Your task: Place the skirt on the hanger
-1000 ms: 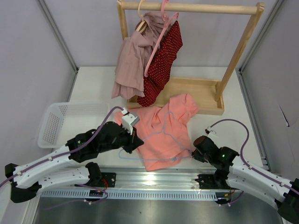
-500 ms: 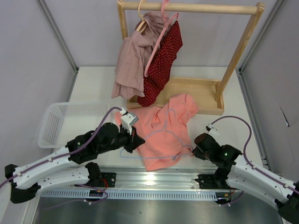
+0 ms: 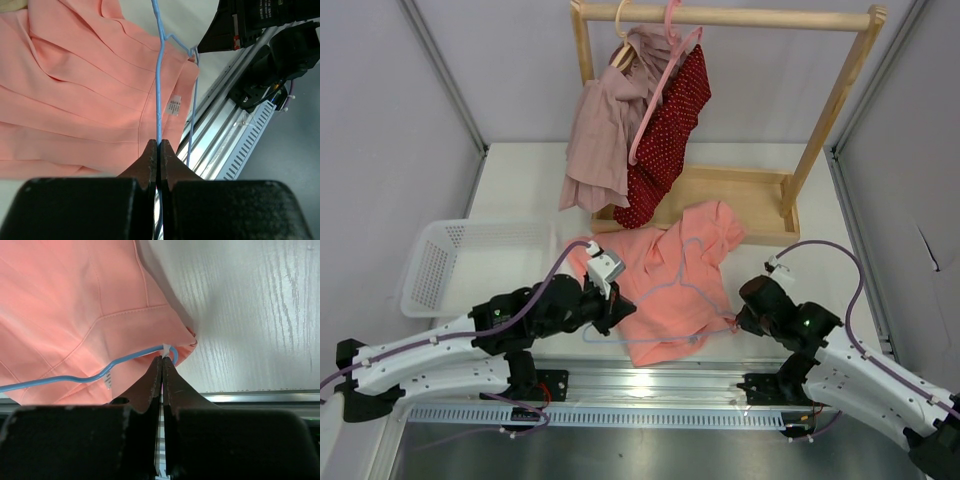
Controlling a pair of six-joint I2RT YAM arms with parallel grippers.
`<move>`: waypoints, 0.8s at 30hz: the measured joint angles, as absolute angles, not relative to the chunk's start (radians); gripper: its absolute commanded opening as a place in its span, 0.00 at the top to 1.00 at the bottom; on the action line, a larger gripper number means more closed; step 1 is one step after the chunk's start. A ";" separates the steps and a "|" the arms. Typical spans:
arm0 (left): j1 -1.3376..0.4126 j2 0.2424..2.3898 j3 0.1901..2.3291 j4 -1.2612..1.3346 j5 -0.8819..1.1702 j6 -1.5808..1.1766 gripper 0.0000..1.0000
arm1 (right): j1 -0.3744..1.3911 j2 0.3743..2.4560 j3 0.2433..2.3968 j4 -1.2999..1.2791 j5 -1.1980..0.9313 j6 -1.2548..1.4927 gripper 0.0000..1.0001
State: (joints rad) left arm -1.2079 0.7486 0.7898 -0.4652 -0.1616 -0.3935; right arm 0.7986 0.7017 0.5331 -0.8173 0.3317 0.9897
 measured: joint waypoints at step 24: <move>-1.231 0.733 0.683 -0.352 -0.231 -0.391 1.00 | 0.768 0.763 0.588 -0.804 0.299 0.940 1.00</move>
State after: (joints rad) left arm -1.2312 0.7330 0.6830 -0.3523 -0.2306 -0.3912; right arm 0.7685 0.7628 0.5877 -0.8040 0.2985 0.9398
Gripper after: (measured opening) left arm 0.013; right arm 0.010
